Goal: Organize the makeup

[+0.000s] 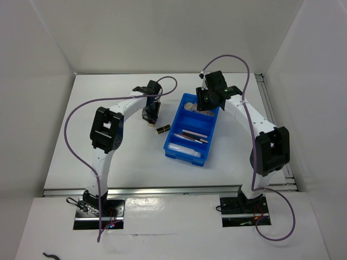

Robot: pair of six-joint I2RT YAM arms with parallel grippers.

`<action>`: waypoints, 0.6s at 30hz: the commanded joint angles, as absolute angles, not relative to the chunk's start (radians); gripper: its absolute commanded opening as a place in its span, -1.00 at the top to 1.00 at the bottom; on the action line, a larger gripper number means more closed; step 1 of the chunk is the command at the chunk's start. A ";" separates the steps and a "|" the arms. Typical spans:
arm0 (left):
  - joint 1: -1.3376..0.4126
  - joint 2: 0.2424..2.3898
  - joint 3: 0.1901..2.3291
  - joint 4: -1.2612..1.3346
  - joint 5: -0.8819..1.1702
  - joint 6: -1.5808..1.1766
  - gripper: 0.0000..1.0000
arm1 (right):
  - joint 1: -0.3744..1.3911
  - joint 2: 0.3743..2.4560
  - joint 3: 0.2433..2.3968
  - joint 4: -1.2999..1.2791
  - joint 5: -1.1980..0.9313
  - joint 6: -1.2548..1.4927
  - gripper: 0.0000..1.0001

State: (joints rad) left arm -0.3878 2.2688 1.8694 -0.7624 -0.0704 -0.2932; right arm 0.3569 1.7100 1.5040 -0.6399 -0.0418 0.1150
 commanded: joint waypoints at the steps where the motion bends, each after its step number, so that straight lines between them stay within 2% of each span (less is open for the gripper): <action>1: -0.383 2.234 1.946 -0.839 -0.115 -0.304 1.00 | 0.367 1.671 1.540 -0.649 -0.048 0.118 0.16; 5: -0.383 2.107 1.991 -0.850 -0.036 -0.304 1.00 | 0.367 1.661 1.540 -0.658 0.000 0.127 0.16; 9: -0.383 2.002 1.953 -0.775 0.255 -0.304 1.00 | 0.367 1.619 1.516 -0.634 0.060 0.169 0.16; 13: -0.419 2.008 1.979 -0.707 0.440 -0.325 1.00 | 0.309 1.546 1.465 -0.597 0.141 0.261 0.16; 18: -0.505 2.115 2.114 -0.675 0.532 -0.351 1.00 | 0.200 1.415 1.376 -0.552 0.129 0.310 0.16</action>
